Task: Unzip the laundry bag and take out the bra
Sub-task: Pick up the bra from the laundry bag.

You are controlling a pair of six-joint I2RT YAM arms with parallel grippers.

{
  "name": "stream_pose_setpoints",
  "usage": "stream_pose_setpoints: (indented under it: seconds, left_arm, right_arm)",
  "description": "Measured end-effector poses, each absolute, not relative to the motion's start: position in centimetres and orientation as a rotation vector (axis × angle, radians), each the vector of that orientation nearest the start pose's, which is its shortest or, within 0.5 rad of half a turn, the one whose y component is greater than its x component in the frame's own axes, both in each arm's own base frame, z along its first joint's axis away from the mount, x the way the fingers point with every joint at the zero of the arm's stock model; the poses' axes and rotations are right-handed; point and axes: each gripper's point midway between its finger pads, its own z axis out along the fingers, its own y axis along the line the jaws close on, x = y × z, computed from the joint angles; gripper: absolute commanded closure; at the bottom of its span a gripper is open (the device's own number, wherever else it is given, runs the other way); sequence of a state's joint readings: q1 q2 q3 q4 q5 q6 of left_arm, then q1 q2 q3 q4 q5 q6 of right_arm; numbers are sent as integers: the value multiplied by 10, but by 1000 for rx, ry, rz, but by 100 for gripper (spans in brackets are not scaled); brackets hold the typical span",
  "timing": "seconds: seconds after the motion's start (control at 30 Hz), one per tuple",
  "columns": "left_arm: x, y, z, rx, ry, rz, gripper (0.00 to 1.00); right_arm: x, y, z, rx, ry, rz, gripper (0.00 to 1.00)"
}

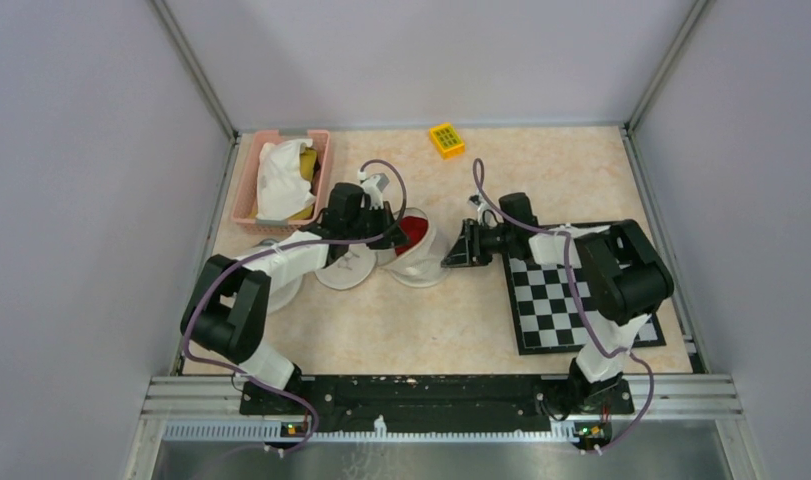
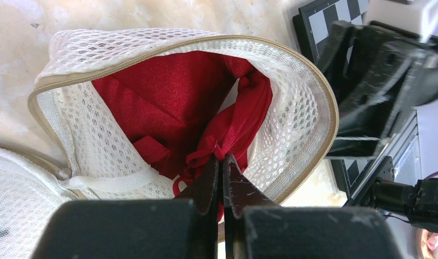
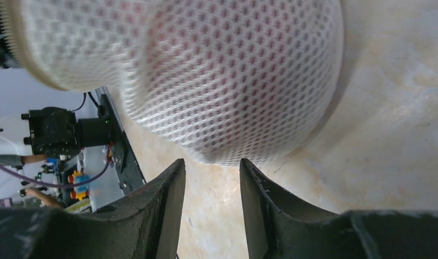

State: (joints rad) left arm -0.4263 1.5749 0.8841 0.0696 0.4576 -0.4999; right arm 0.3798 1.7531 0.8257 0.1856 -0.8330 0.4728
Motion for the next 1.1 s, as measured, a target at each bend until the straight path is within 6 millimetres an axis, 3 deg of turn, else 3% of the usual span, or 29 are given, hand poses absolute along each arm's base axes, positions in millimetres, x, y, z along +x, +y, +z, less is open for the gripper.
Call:
stream_pose_setpoints:
  seconds: [0.17,0.4,0.67,1.1]
  left_arm:
    - [333,-254,111,193,2289,-1016,100]
    - [331,-255,132,270,2232,-1045,100]
    - [343,-256,204,425,2058,-993,100]
    - [355,-225,289,538,1847,-756,100]
  right_arm:
    - [293,270,34,-304,2456,1377,59]
    - [314,271,33,-320,2434,1299,59]
    - [320,267,30,-326,2437,1238,59]
    - [322,267,30,-321,2441,1227,56]
